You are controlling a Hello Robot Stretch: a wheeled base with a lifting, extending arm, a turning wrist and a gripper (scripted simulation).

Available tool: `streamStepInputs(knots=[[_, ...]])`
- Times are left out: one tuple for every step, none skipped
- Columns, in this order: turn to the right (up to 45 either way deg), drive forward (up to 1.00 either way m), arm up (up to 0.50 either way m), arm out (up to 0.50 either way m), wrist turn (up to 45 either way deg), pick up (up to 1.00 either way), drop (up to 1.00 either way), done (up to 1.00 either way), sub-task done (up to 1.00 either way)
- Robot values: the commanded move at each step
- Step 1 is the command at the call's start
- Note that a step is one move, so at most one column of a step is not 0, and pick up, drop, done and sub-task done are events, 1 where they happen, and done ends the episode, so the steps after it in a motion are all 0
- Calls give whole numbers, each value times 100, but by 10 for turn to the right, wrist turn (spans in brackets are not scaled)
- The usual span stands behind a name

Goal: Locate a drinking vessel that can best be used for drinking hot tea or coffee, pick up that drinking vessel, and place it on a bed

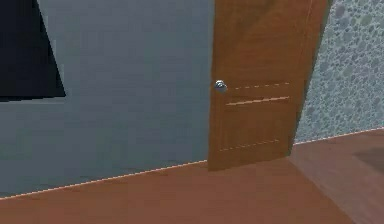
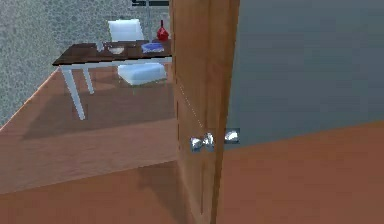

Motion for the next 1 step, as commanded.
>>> streamStepInputs(knots=[[270,0,0,0,0,0,0,0,0]])
